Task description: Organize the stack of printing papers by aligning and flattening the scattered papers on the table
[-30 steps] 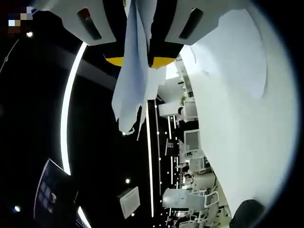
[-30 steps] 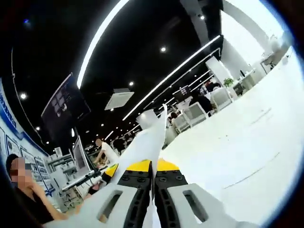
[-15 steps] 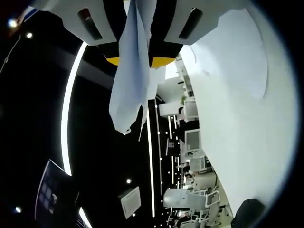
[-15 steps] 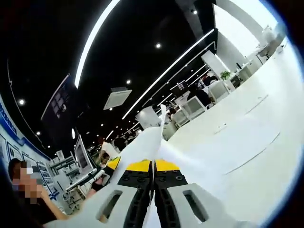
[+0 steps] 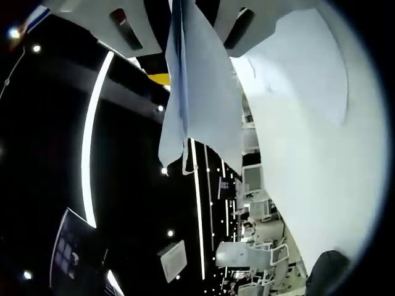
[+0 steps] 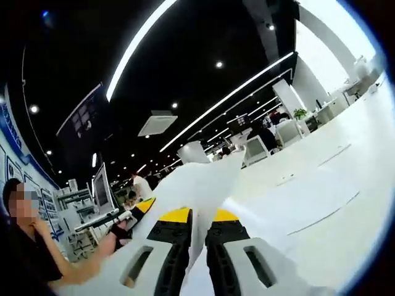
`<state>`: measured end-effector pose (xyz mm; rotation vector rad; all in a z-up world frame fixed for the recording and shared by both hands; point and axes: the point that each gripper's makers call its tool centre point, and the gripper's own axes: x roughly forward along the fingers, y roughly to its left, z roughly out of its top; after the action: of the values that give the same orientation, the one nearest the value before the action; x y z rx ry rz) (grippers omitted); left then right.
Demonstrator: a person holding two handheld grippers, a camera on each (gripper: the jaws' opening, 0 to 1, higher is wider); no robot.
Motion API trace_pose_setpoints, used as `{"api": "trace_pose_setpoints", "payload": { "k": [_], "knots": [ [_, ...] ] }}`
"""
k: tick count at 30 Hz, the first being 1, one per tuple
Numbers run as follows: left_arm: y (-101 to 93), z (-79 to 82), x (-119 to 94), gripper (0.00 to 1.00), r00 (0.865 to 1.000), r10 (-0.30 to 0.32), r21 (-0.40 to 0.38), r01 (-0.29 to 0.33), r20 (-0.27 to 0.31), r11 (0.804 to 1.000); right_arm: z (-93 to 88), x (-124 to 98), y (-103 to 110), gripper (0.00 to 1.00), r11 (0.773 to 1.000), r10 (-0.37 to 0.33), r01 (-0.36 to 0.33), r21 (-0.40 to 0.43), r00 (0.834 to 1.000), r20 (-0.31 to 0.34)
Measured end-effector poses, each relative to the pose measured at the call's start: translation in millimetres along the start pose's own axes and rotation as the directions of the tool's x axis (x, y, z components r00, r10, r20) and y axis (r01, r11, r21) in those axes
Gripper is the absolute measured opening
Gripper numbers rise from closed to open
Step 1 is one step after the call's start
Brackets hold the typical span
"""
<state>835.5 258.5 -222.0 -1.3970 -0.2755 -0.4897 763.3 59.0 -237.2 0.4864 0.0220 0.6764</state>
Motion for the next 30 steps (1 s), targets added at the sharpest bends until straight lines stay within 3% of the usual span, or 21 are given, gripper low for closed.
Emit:
{"api": "trace_pose_setpoints", "payload": {
  "k": [9, 13, 21, 30],
  "knots": [
    [-4.0, -0.2, 1, 0.06, 1.000, -0.017, -0.009, 0.017, -0.003, 1.000, -8.7, -4, 2, 0.16, 1.000, 0.006, -0.007, -0.009, 1.000, -0.027],
    [-6.8, -0.6, 0, 0.06, 1.000, -0.027, -0.009, 0.027, -0.004, 1.000, -9.6, -7, 0, 0.26, 1.000, -0.008, 0.007, -0.020, 1.000, -0.026],
    [-6.8, -0.5, 1, 0.06, 0.999, -0.031, -0.008, 0.031, -0.010, 1.000, -12.7, -18, 0, 0.31, 0.997, -0.037, 0.035, -0.062, 0.999, -0.031],
    [-8.4, 0.5, 0, 0.06, 0.999, -0.035, -0.003, 0.035, -0.003, 0.999, -4.4, -33, -5, 0.58, 0.993, -0.045, 0.044, -0.108, 0.999, -0.010]
  ]
}}
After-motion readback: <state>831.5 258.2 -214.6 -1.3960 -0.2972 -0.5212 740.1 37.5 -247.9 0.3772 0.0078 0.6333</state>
